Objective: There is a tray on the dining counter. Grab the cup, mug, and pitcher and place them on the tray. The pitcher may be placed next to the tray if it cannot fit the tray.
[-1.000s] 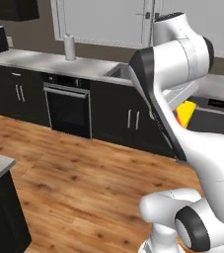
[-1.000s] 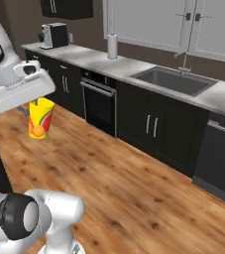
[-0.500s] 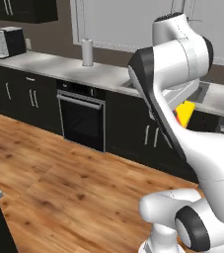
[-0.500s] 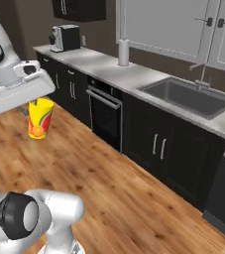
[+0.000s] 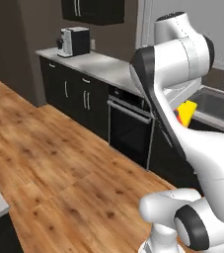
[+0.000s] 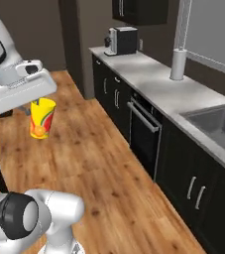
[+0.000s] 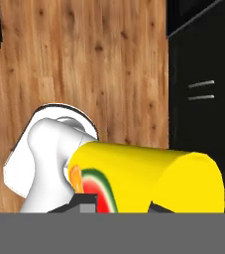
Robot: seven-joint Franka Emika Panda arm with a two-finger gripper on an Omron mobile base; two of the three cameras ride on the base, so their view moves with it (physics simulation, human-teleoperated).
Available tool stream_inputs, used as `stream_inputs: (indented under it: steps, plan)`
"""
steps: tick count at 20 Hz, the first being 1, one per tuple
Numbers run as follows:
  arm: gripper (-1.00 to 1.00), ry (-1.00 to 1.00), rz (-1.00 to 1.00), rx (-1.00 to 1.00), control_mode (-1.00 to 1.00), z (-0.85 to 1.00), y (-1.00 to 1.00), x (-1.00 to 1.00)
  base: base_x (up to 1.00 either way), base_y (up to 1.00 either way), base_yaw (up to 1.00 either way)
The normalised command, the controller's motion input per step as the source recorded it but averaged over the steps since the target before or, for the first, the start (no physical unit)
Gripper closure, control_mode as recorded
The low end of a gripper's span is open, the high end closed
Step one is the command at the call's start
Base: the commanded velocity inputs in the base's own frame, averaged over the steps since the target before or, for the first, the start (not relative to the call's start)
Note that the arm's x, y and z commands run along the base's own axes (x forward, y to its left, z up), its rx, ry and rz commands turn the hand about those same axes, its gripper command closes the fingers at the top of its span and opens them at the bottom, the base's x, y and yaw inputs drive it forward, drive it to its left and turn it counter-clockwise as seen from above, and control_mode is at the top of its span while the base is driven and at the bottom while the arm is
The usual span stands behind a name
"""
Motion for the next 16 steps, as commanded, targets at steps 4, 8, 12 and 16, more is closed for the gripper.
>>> stream_inputs:
  steps: [4,8,12,16]
  plan:
    - [1.00,0.00,0.00,0.00,1.00,0.00,0.00,0.00,1.00,-0.18,0.68]
    - [1.00,0.00,0.00,0.00,1.00,0.00,0.00,0.00,1.00,-0.26,0.67]
    - [1.00,0.00,0.00,0.00,1.00,0.00,0.00,0.00,1.00,-0.29,0.64]
    - [1.00,0.00,0.00,0.00,1.00,0.00,0.00,0.00,1.00,-0.30,0.63]
